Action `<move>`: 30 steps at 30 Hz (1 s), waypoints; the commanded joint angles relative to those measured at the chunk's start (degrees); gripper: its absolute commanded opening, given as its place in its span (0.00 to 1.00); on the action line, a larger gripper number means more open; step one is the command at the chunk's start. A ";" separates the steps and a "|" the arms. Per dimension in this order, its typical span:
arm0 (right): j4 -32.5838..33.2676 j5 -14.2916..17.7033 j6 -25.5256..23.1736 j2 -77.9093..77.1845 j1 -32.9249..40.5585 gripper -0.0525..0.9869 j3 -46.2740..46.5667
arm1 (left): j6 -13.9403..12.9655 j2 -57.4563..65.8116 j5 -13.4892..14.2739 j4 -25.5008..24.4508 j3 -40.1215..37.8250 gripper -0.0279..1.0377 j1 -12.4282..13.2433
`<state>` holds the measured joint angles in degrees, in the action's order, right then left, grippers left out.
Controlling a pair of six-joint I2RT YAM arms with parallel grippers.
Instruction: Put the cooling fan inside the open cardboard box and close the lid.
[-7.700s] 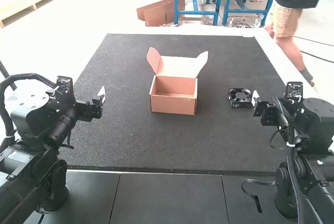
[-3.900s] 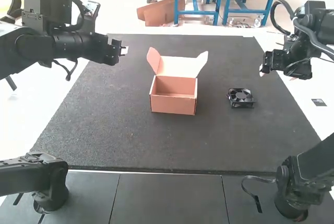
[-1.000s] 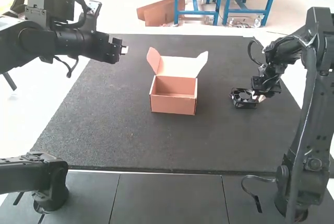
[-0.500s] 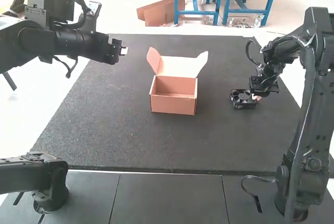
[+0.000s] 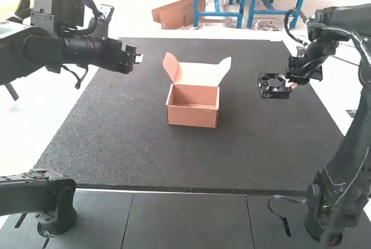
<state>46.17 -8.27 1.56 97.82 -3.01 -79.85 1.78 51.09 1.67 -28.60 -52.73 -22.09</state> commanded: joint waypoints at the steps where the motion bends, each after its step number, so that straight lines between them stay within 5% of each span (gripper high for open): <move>1: 0.59 -2.36 -4.90 -6.41 2.21 0.03 0.93 | 0.15 -0.03 0.09 0.91 0.70 0.93 0.47; 13: 3.13 -2.71 -21.43 -14.76 17.60 0.04 -1.18 | 0.15 -0.47 0.09 1.97 2.90 0.93 0.29; 21: 3.13 -2.01 -26.79 -11.51 29.99 0.04 -5.75 | 0.06 -1.96 0.00 1.27 2.98 0.93 0.11; 30: 2.61 -0.60 -30.30 -2.02 34.73 0.04 -12.52 | 0.15 -2.31 0.00 1.62 2.90 0.93 0.38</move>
<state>49.67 -9.47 -26.02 93.91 31.14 -89.23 1.78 49.78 1.67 -27.44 -49.52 -22.06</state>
